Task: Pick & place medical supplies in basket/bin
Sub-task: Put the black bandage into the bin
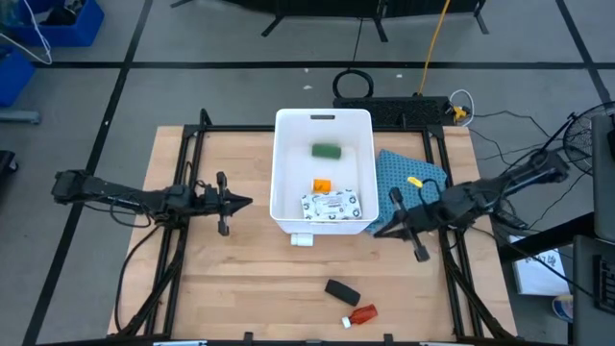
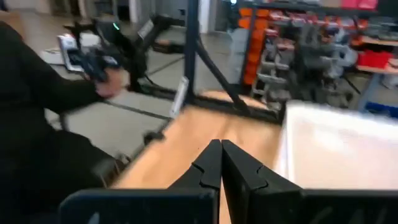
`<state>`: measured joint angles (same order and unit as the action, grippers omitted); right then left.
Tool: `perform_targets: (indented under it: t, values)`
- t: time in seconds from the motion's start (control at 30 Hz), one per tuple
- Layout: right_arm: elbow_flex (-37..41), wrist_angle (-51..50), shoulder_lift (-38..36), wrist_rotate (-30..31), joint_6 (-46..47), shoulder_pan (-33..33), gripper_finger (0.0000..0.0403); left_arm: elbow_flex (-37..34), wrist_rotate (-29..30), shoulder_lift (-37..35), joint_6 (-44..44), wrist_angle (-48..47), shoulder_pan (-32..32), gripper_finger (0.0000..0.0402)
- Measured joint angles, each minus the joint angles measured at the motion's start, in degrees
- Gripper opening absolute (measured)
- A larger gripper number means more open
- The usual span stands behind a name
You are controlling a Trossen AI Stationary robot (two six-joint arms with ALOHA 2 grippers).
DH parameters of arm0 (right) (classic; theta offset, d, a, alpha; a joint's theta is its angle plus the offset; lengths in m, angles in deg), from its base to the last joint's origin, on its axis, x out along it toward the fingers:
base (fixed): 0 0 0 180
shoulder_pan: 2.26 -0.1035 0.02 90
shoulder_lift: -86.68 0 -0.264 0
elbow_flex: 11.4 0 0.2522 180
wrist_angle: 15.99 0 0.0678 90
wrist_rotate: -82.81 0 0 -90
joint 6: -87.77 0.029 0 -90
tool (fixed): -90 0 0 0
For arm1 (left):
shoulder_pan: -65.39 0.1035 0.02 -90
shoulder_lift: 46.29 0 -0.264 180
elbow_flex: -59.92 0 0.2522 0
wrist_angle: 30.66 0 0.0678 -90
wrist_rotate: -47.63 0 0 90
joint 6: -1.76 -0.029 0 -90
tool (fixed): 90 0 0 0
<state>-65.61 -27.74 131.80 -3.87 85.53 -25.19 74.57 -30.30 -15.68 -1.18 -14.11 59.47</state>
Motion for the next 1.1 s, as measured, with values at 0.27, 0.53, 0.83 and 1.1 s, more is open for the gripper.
perform_targets:
  t: [0.27, 0.53, 0.83, 1.1]
  values:
    - [-20.41, -12.09, 18.12, 4.98, 6.83, -4.81, 0.0007, -0.02, 0.03, 0.02, -3.36, 7.3, 0.37, 0.0004]
    - [-30.53, -15.83, 33.7, 10.01, 19.97, -9.2, 0.0102, -0.02, 0.04, 0.02, -9.69, 11.7, 0.42, 0.0025]
    - [-33.99, -24.44, 46.45, 10.18, 45.34, -10.96, 0.0222, -0.02, 0.48, 0.02, -16.34, 15.4, 0.55, 0.0026]
    - [-34.08, -21.99, 55.02, 8.28, 56.15, -11.3, 0.0231, 0.0, 0.45, 0.02, -16.52, 16.62, 1.25, 0.0026]
